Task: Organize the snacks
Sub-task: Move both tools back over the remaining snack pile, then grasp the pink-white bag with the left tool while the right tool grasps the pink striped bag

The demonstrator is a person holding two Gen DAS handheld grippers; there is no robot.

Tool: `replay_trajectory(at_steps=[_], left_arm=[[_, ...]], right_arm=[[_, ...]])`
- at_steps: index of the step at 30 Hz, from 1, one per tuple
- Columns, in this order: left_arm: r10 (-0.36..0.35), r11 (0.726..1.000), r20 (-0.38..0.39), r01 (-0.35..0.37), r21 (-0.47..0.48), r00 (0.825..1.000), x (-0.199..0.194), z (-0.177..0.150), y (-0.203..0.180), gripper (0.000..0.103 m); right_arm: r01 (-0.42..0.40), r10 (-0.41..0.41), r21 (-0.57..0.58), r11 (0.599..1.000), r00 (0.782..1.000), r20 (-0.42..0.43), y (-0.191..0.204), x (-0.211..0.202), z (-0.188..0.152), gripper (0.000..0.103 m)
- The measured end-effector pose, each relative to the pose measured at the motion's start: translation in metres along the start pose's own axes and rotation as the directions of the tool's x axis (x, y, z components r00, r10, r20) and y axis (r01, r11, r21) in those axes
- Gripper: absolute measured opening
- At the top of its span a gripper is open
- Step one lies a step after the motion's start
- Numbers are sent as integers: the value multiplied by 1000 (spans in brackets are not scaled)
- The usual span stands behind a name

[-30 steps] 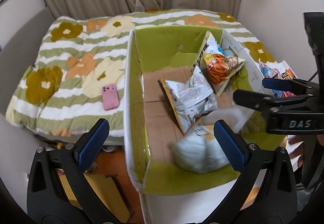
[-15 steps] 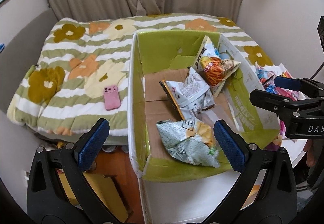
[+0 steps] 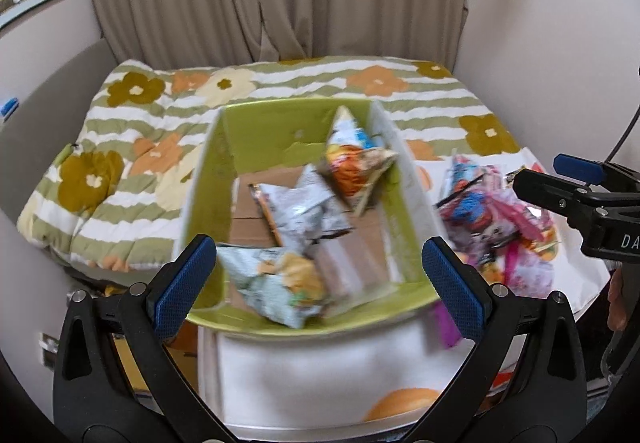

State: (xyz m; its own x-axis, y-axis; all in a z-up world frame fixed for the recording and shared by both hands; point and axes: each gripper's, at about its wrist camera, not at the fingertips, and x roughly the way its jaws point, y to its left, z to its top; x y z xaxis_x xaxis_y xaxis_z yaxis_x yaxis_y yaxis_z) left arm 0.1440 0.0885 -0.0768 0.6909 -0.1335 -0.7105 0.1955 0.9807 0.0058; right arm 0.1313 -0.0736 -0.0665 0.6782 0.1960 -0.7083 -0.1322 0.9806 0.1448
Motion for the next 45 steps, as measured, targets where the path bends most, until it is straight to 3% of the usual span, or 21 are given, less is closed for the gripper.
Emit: replay_trajectory(at_steps=[11, 21, 33, 38, 43, 45], left_arm=[[-28, 999, 28, 28, 27, 999, -29, -23, -117, 102], [-100, 994, 0, 100, 35, 995, -24, -47, -209, 102], [-205, 967, -147, 223, 125, 968, 60, -82, -293, 102], [-188, 959, -184, 221, 176, 965, 102, -101, -316, 102], [-170, 955, -163, 203, 215, 972, 127, -114, -326, 102], [-176, 951, -170, 212, 226, 970, 135, -118, -329, 96]], right_arm=[[73, -73, -16, 997, 996, 42, -101, -64, -35, 93], [42, -40, -56, 998, 998, 48, -172, -86, -52, 93], [-39, 38, -39, 998, 999, -28, -234, -40, -68, 93], [-58, 56, -26, 998, 996, -70, -249, -7, -80, 93], [-112, 109, -25, 993, 990, -94, -253, 24, -88, 93], [-135, 131, -29, 990, 986, -98, -252, 33, -89, 93]])
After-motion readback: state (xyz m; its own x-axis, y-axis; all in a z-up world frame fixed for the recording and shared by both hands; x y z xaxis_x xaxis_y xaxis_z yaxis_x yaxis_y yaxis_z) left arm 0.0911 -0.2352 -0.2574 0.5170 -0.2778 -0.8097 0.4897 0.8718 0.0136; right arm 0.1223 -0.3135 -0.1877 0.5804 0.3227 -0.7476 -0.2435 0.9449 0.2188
